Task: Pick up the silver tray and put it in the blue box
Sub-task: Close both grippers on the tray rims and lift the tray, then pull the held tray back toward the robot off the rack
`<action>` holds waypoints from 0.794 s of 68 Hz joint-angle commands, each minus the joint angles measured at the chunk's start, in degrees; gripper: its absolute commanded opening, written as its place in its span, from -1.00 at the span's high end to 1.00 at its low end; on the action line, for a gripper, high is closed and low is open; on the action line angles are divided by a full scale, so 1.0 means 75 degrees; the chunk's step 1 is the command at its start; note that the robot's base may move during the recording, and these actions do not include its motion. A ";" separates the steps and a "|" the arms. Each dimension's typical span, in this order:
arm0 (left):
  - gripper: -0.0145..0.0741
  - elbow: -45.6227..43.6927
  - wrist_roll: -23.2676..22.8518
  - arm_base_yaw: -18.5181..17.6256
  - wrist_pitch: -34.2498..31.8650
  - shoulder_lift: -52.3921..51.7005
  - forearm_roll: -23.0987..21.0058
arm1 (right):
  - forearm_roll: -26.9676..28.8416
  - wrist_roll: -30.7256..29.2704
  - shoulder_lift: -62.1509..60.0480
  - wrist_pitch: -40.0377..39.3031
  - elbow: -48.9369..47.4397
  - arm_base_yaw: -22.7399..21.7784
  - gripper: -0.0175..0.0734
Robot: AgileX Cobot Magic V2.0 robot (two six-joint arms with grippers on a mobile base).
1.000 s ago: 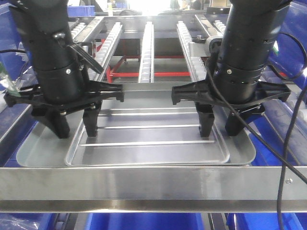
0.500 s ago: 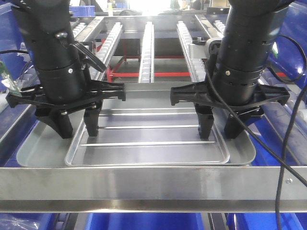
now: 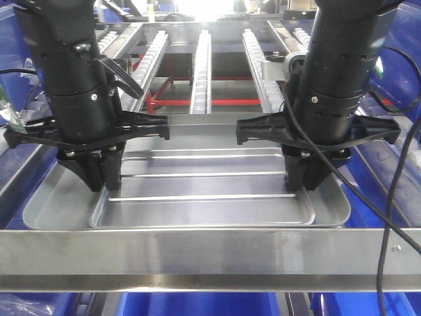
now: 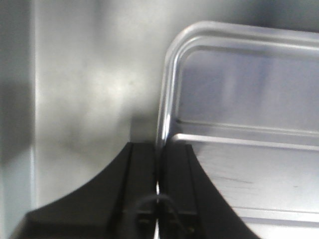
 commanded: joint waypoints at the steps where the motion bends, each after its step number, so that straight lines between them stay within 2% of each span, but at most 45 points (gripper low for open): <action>1: 0.88 -0.0146 -0.0028 0.0015 0.0091 -0.0245 -0.0074 | -0.0096 -0.0042 -0.0365 -0.0092 -0.0224 -0.0022 0.50; 16: 0.88 -0.0583 0.0014 0.0015 0.0851 -0.0501 -0.0080 | -0.0096 -0.0033 -0.0758 -0.0060 -0.0224 -0.0006 0.50; 35: 0.88 -0.0706 0.0065 0.0015 0.1514 -0.1220 -0.0098 | -0.0097 0.0395 -0.1649 0.0581 -0.0224 0.0042 0.48; 45: 0.88 -0.0706 0.0065 -0.0179 0.2145 -0.1716 -0.0120 | -0.0091 0.0786 -0.1935 0.1545 -0.0215 0.0469 0.48; 54: 0.88 -0.0563 0.0065 -0.0469 0.2562 -0.1957 -0.0106 | -0.0091 0.1151 -0.1942 0.1975 -0.0207 0.1037 0.48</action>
